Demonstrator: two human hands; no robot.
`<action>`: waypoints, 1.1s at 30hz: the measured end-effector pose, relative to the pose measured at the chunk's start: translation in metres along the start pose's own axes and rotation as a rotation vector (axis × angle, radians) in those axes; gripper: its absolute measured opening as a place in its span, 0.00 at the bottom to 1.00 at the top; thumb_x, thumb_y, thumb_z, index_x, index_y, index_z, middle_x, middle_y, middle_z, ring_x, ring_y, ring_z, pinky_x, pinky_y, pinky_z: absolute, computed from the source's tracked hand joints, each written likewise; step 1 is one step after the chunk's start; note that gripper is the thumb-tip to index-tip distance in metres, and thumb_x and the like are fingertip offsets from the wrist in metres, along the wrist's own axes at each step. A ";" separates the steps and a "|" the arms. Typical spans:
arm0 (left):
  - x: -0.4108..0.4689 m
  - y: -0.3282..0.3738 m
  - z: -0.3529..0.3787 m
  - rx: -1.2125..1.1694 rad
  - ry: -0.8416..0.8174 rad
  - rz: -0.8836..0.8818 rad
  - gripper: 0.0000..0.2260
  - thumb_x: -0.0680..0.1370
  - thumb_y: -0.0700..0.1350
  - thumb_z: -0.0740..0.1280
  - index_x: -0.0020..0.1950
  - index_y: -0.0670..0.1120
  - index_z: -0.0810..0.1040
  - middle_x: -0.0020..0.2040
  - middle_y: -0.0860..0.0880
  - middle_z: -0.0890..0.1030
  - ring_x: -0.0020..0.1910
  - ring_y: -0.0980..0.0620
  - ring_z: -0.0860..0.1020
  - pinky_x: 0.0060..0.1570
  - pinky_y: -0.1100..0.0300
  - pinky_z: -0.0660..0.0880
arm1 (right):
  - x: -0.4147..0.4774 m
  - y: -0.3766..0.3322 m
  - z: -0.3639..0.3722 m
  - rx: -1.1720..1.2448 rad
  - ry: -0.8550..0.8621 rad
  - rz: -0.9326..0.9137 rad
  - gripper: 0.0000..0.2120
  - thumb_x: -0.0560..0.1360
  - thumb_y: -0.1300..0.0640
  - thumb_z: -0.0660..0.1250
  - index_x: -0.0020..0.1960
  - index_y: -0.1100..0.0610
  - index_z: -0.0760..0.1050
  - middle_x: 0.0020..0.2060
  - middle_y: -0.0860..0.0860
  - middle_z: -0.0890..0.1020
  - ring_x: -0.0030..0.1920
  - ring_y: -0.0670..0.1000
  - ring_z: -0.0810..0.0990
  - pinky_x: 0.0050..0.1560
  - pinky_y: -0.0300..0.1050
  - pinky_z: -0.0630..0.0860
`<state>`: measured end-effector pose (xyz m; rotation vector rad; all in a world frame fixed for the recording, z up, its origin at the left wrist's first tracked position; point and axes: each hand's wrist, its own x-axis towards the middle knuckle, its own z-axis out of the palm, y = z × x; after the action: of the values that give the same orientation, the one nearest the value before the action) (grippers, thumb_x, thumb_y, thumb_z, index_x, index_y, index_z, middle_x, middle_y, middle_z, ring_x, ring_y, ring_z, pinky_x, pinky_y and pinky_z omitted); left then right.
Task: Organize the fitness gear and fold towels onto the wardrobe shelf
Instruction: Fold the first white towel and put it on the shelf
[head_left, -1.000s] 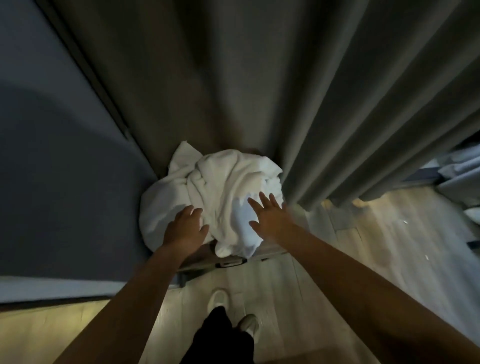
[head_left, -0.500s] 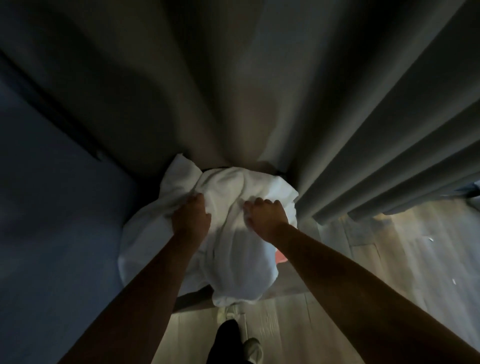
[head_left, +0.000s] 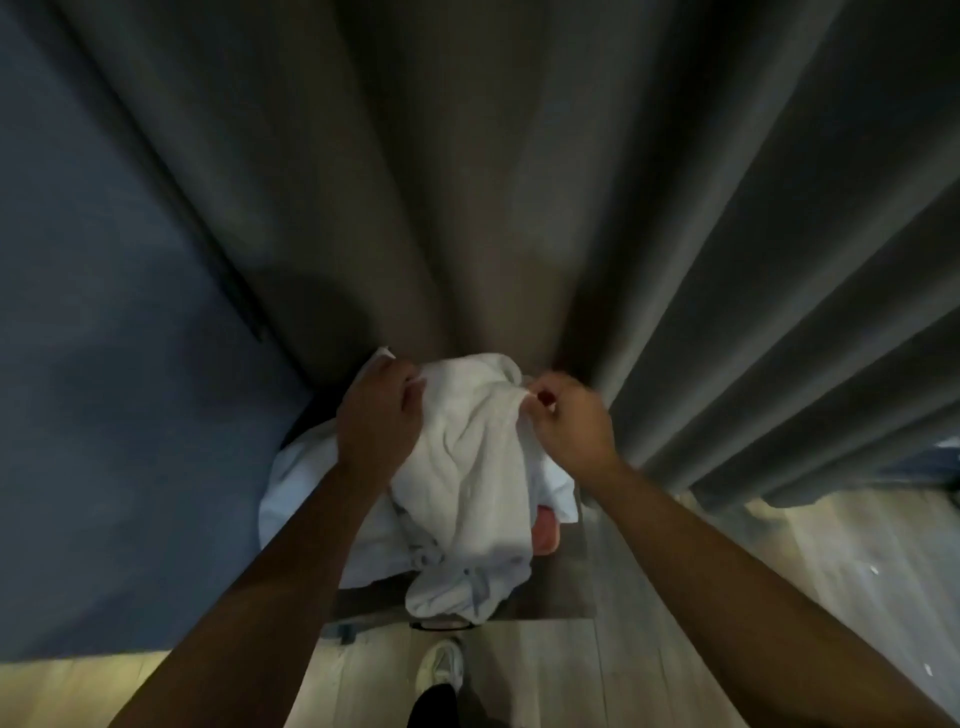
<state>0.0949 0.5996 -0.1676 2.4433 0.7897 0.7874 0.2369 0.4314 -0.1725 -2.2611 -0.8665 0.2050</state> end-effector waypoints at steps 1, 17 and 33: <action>0.003 0.013 -0.007 -0.040 0.031 -0.024 0.03 0.78 0.39 0.67 0.46 0.40 0.79 0.44 0.40 0.79 0.42 0.40 0.78 0.42 0.54 0.72 | 0.000 -0.010 -0.014 0.058 0.033 -0.019 0.04 0.76 0.58 0.67 0.48 0.55 0.80 0.43 0.51 0.81 0.41 0.51 0.78 0.43 0.43 0.74; 0.053 0.235 -0.192 -0.374 0.452 0.176 0.06 0.77 0.39 0.65 0.40 0.44 0.72 0.43 0.48 0.74 0.39 0.55 0.75 0.40 0.58 0.75 | -0.016 -0.180 -0.237 0.469 0.329 -0.419 0.04 0.77 0.55 0.66 0.46 0.55 0.78 0.39 0.44 0.79 0.41 0.42 0.77 0.46 0.40 0.75; -0.005 0.223 -0.216 -0.666 0.094 0.085 0.08 0.80 0.38 0.65 0.58 0.43 0.79 0.53 0.47 0.82 0.45 0.65 0.79 0.44 0.71 0.73 | -0.046 -0.186 -0.233 0.410 0.137 -0.446 0.11 0.67 0.56 0.75 0.48 0.53 0.78 0.39 0.44 0.80 0.39 0.40 0.76 0.33 0.26 0.69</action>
<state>0.0385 0.4841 0.1153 1.8586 0.3668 1.0091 0.1900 0.3725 0.1198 -1.6401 -1.1143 0.0172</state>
